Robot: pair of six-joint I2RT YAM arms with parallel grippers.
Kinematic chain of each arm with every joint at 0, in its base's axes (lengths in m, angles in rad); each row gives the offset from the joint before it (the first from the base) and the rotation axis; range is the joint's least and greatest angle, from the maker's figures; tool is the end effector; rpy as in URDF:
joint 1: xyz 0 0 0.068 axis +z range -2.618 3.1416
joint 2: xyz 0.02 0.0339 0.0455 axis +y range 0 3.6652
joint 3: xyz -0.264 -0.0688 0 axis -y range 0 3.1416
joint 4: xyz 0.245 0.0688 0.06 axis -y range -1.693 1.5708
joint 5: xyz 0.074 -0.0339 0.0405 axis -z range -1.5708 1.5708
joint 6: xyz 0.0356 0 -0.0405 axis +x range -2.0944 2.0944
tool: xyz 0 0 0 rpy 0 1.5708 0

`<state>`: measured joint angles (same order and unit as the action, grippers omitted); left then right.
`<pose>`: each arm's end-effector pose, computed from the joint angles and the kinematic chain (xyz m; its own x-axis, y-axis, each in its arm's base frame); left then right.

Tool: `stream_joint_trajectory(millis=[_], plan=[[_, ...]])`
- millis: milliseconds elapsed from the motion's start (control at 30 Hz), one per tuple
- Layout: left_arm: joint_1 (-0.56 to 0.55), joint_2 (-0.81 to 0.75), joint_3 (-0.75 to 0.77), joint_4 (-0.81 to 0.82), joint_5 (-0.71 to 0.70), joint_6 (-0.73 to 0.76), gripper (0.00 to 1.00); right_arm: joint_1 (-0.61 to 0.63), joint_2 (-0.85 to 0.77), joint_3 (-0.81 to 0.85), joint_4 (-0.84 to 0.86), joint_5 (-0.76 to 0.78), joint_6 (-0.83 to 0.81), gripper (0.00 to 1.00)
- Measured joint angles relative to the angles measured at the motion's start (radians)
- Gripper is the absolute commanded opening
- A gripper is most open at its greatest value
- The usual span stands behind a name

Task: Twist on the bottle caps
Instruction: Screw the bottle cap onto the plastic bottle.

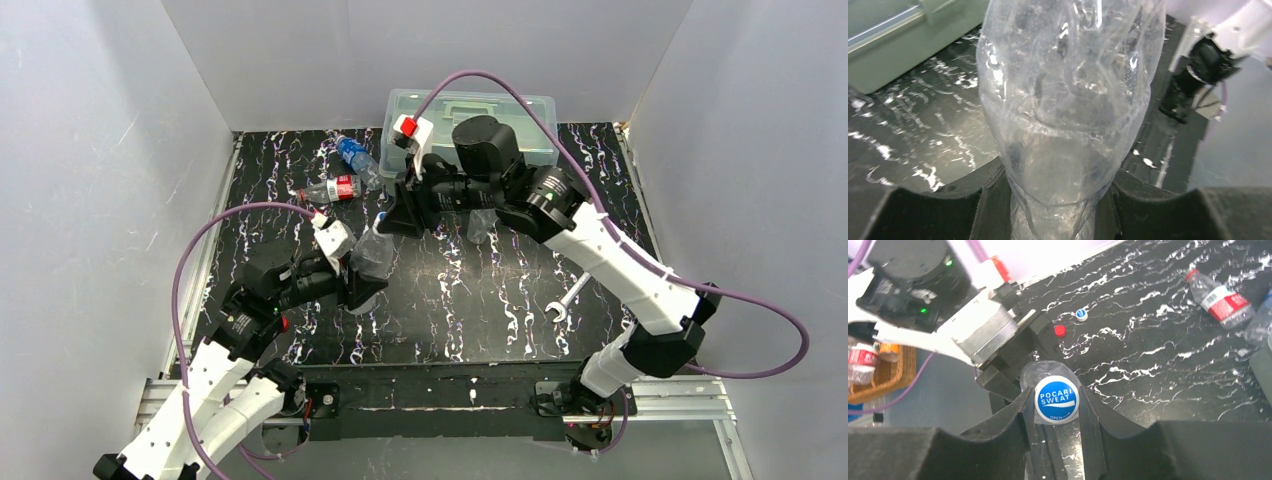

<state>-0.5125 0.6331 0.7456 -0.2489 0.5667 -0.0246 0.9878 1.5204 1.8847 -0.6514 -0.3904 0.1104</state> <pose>0.1187 -0.0887 0.3427 -0.1401 0.0550 -0.9886 0.8741 0.4760 -0.0973 0.1631 0.2719 0.4902 -0.2621 -0.2124 -0.9414 -0.9498 0.2292 0.2128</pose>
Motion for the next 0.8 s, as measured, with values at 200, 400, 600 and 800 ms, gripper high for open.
stream_joint_trajectory(millis=[200, 400, 600, 800], plan=[[0.000, 0.005, 0.003, -0.028, -0.170, 0.060, 0.00, 0.000, 0.097, 0.089, -0.033, 0.109, 0.132, 0.06], [0.002, 0.019, 0.003, -0.048, -0.317, 0.101, 0.00, -0.001, 0.176, 0.151, -0.062, 0.217, 0.287, 0.07], [0.001, 0.033, -0.003, -0.033, -0.372, 0.125, 0.00, -0.001, 0.196, 0.159, -0.063, 0.284, 0.393, 0.11], [0.002, 0.028, -0.024, -0.002, -0.394, 0.144, 0.00, 0.003, 0.218, 0.194, -0.088, 0.314, 0.433, 0.22]])
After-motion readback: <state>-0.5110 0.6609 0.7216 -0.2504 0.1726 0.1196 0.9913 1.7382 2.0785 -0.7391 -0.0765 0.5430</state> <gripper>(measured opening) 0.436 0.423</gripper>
